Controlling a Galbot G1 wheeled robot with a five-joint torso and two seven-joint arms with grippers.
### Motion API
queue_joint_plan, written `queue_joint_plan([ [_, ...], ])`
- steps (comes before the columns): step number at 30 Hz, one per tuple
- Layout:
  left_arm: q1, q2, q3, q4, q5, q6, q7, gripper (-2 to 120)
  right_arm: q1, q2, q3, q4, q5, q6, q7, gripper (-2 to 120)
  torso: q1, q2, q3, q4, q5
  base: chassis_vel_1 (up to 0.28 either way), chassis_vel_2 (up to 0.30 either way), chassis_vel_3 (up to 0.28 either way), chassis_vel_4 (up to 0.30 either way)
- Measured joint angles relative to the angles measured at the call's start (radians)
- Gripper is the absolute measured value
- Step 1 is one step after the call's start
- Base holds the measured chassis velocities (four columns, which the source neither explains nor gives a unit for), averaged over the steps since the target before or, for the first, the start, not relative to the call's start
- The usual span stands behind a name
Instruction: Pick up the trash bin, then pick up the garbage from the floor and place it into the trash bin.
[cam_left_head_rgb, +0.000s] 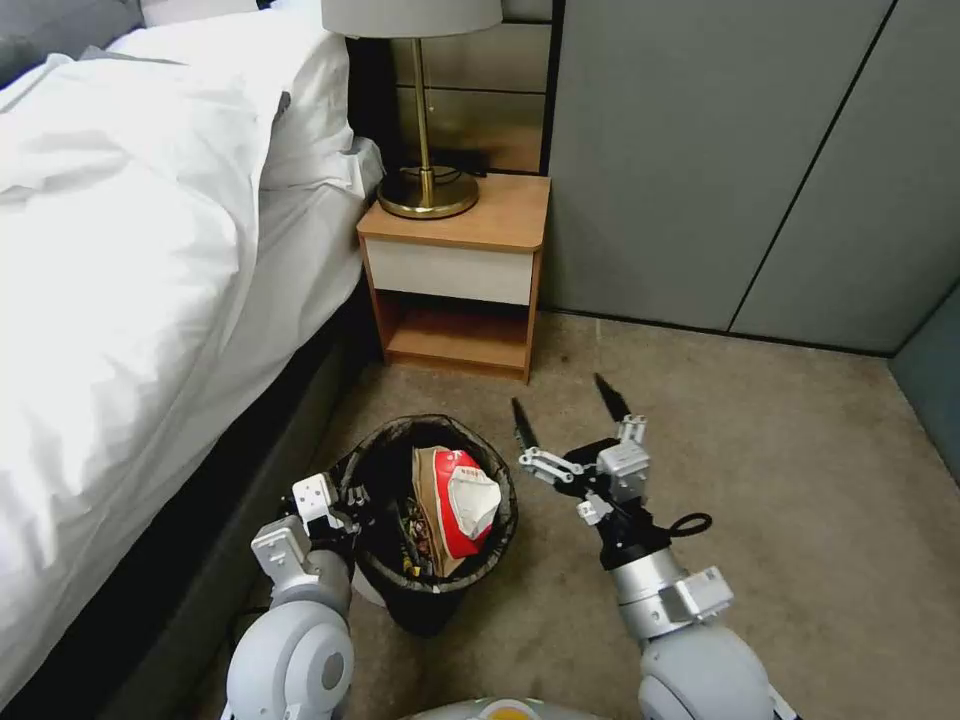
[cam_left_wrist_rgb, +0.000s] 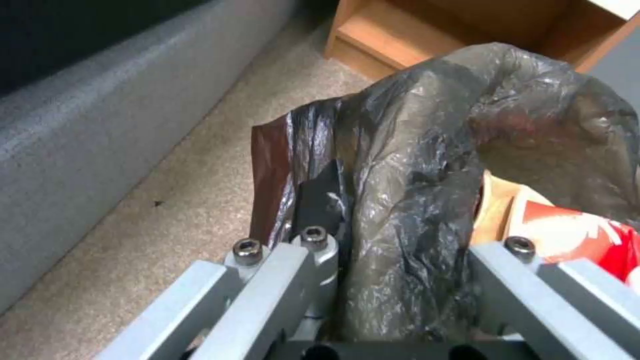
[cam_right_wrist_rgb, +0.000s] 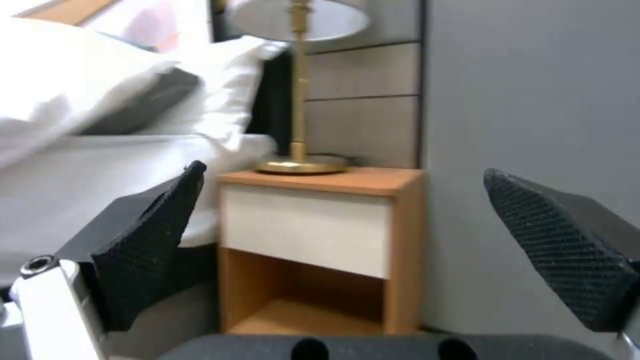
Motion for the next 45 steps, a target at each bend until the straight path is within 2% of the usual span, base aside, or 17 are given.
queue_joint_plan([
  [4, 0.003, 0.000, 0.001, 0.000, 0.000, -0.014, 0.009, 91, -0.021, 0.031, 0.045, -0.073, -0.009, 0.063, 0.000, 100, 0.000, 0.000, 0.000, 0.0001, -0.0001, 0.000, 0.000, 0.000, 0.000],
  [13, 0.007, -0.001, 0.005, -0.012, 0.001, -0.018, 0.012, 91, -0.024, 0.050, 0.062, -0.135, 0.002, 0.112, 0.004, 100, 0.000, 0.000, 0.000, 0.0001, -0.0001, 0.000, 0.000, 0.000, 0.000],
  [29, 0.040, 0.001, 0.016, -0.074, 0.005, 0.022, 0.010, 91, 0.007, 0.048, 0.049, -0.150, 0.003, 0.103, -0.007, 100, 0.000, 0.000, 0.000, 0.0001, -0.0001, 0.024, 0.026, 0.029, 0.026],
  [45, 0.074, 0.001, 0.033, -0.107, 0.006, 0.042, 0.010, 91, 0.040, 0.050, 0.034, -0.153, 0.006, 0.084, -0.013, 100, 0.000, 0.000, 0.000, 0.0002, -0.0002, 0.112, 0.115, 0.102, 0.105],
])
